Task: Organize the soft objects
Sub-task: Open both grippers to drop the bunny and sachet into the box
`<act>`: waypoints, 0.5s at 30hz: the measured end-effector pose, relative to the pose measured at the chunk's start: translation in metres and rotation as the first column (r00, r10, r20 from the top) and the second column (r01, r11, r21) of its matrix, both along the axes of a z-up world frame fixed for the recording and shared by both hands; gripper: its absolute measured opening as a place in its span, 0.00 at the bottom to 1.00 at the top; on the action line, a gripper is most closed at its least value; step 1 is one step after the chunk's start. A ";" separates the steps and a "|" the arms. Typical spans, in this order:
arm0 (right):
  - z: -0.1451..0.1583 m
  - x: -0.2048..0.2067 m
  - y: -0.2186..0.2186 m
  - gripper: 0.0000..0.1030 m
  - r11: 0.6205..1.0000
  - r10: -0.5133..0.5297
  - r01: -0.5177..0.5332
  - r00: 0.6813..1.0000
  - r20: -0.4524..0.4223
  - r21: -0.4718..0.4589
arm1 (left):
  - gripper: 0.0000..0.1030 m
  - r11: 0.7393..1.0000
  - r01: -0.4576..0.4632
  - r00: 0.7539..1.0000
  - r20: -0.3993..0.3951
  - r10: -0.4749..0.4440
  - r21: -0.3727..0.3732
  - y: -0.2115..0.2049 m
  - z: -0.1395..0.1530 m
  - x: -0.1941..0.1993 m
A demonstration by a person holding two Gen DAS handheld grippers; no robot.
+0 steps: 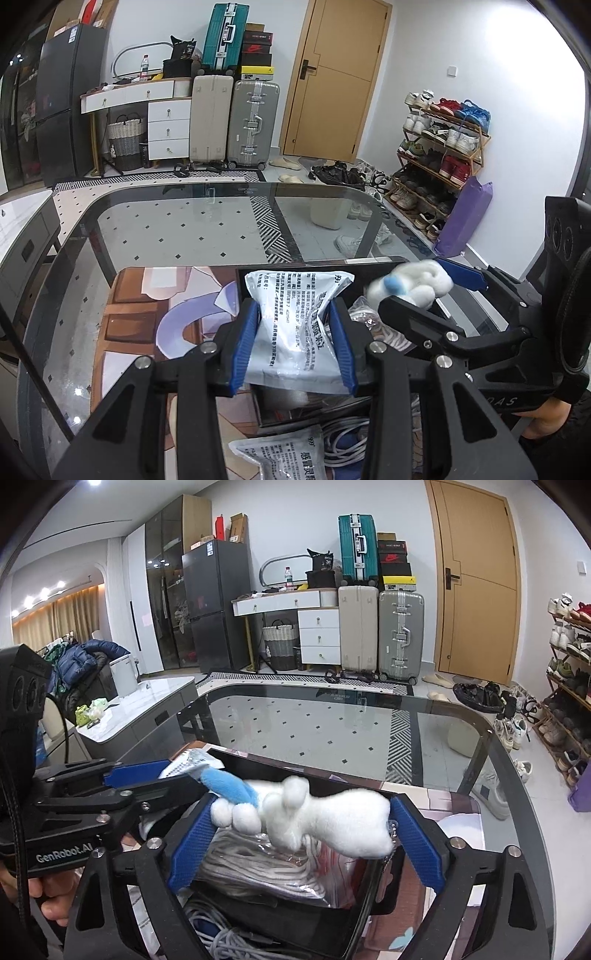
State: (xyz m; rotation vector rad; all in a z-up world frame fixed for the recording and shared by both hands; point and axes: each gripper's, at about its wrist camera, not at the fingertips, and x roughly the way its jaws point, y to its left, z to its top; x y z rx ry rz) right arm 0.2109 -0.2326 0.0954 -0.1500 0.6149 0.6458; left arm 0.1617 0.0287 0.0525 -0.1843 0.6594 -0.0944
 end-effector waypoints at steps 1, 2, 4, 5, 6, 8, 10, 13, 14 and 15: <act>0.000 -0.001 -0.001 0.94 1.000 -0.006 0.006 1.000 0.008 -0.003 | 0.37 1.000 0.000 1.000 0.000 0.000 -0.001 0.000 0.000 0.000; 0.000 -0.001 -0.003 0.95 1.000 -0.008 0.008 1.000 0.010 -0.004 | 0.37 1.000 -0.001 1.000 0.001 0.001 -0.001 0.000 0.000 0.000; -0.001 -0.004 -0.007 0.97 1.000 -0.010 0.010 1.000 0.010 -0.005 | 0.37 1.000 0.003 1.000 0.001 -0.003 -0.001 0.000 0.000 0.000; 0.000 -0.005 -0.010 0.97 1.000 -0.015 0.015 1.000 0.014 -0.007 | 0.37 1.000 0.005 1.000 0.001 -0.005 0.000 -0.001 -0.001 0.000; 0.001 -0.007 -0.012 0.97 1.000 -0.015 0.015 1.000 0.015 -0.007 | 0.37 1.000 0.007 1.000 0.002 -0.007 -0.001 -0.001 -0.001 0.000; 0.002 -0.010 -0.015 0.98 1.000 -0.014 0.014 1.000 0.017 -0.009 | 0.37 1.000 0.015 1.000 0.004 -0.015 0.000 -0.003 0.000 0.000; 0.003 -0.014 -0.020 0.98 1.000 -0.015 0.015 1.000 0.016 -0.012 | 0.38 1.000 0.020 1.000 0.007 -0.020 0.004 -0.005 0.000 0.000; 0.003 -0.021 -0.024 0.98 1.000 -0.015 0.015 1.000 0.014 -0.016 | 0.42 0.999 0.028 1.000 0.013 -0.028 0.016 -0.010 0.002 0.000; 0.003 -0.023 -0.026 0.98 1.000 -0.015 0.015 1.000 0.014 -0.018 | 0.44 0.999 0.035 0.999 0.012 -0.036 0.022 -0.012 0.003 0.000; 0.002 -0.026 -0.028 0.99 1.000 -0.018 0.018 1.000 0.016 -0.020 | 0.55 0.999 0.039 0.999 0.009 -0.040 0.028 -0.013 0.003 -0.001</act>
